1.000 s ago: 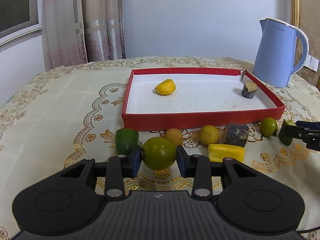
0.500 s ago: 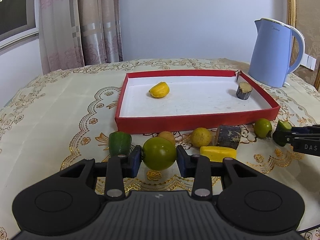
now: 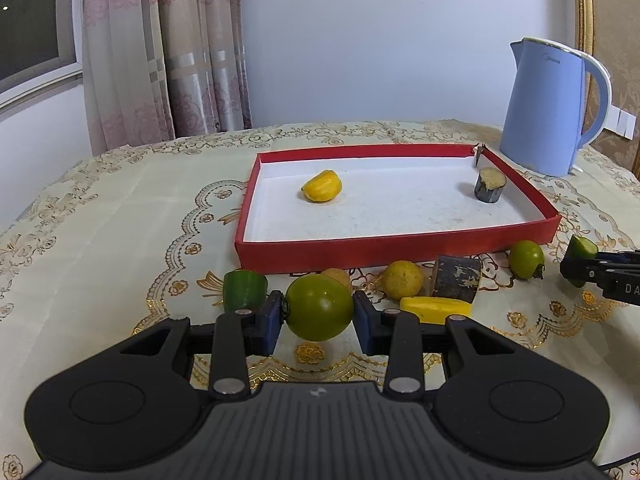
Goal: Organize fruits
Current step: 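Grasp the green lime with the left gripper while the right grasps the cucumber piece, then carry the green lime into the tray and open the left gripper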
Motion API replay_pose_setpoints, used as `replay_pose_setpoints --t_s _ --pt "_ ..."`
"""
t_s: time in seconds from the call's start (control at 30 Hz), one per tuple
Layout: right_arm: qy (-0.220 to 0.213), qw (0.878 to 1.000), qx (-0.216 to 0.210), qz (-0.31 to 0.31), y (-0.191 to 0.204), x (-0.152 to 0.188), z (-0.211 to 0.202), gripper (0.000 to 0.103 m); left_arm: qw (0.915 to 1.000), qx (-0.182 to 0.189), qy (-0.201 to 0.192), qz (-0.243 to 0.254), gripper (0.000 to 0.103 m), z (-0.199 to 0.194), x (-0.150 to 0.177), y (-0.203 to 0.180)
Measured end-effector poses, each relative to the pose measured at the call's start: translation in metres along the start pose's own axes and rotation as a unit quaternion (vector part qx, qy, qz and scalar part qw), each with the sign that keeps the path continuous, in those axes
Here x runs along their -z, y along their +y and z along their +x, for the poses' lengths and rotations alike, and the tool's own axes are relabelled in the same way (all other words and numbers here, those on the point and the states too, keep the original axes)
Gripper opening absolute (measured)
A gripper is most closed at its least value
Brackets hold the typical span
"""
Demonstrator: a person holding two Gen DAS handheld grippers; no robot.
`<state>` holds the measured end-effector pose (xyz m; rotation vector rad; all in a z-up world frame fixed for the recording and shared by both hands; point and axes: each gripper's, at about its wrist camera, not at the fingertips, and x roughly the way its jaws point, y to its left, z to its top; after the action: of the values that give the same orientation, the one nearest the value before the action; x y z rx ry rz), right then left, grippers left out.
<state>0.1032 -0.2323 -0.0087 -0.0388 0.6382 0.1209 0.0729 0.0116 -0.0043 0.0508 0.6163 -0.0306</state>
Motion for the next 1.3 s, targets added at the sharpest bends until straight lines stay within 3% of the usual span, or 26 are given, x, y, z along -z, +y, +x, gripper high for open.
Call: replay_pose_setpoints --t_s 0.8,1.0,1.3 --pt "-0.014 1.0 -0.018 0.0 0.001 0.001 -0.007 0.031 0.9988 -0.018 -0.019 0.042 0.036 0.031 -0.047 -0.029" --pt "-0.016 1.0 -0.02 0.003 0.0 0.0 -0.008 0.031 0.9978 -0.022 -0.023 0.058 0.036 0.052 -0.069 -0.042" --pt "-0.018 1.0 -0.02 0.005 -0.001 0.0 -0.008 0.031 0.9976 -0.025 0.007 0.064 0.036 0.107 -0.1 -0.056"
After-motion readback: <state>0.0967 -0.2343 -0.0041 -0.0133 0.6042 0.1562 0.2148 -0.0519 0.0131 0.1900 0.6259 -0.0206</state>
